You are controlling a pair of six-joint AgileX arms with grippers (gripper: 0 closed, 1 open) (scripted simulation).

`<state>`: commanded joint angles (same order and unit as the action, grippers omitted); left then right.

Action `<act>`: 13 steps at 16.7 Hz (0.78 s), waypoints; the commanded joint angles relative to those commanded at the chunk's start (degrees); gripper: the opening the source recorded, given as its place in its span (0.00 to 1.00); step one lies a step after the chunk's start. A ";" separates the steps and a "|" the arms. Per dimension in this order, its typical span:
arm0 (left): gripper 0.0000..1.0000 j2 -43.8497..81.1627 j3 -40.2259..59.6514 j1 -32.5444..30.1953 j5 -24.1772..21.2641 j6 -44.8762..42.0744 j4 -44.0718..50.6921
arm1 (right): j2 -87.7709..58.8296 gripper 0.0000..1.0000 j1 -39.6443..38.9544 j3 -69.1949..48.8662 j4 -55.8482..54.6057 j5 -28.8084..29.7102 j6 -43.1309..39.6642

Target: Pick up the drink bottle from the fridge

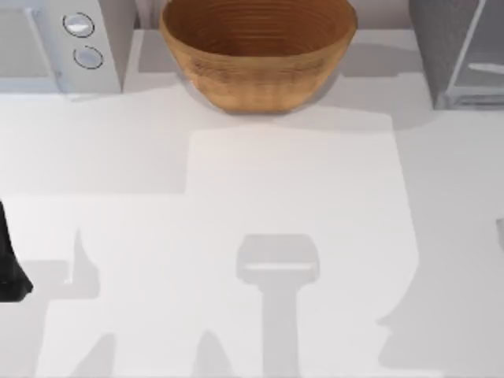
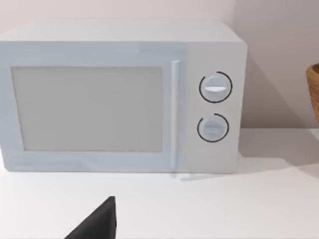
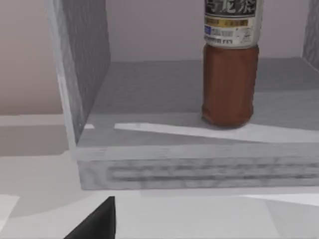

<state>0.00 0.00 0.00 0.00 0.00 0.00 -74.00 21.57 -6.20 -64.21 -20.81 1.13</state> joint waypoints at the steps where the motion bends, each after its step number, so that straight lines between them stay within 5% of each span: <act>1: 1.00 0.00 0.00 0.00 0.00 0.00 0.00 | -4.27 1.00 1.34 -0.52 -4.11 -1.29 0.01; 7: 1.00 0.00 0.00 0.00 0.00 0.00 0.00 | -24.27 1.00 7.52 -3.48 -23.68 -7.23 -0.06; 13: 1.00 0.00 0.00 0.00 0.00 0.00 0.00 | -28.75 1.00 9.00 -4.35 -28.51 -8.64 -0.10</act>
<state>0.00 0.00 0.00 0.00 0.00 0.00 -102.75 30.57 -10.56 -92.72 -29.45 1.03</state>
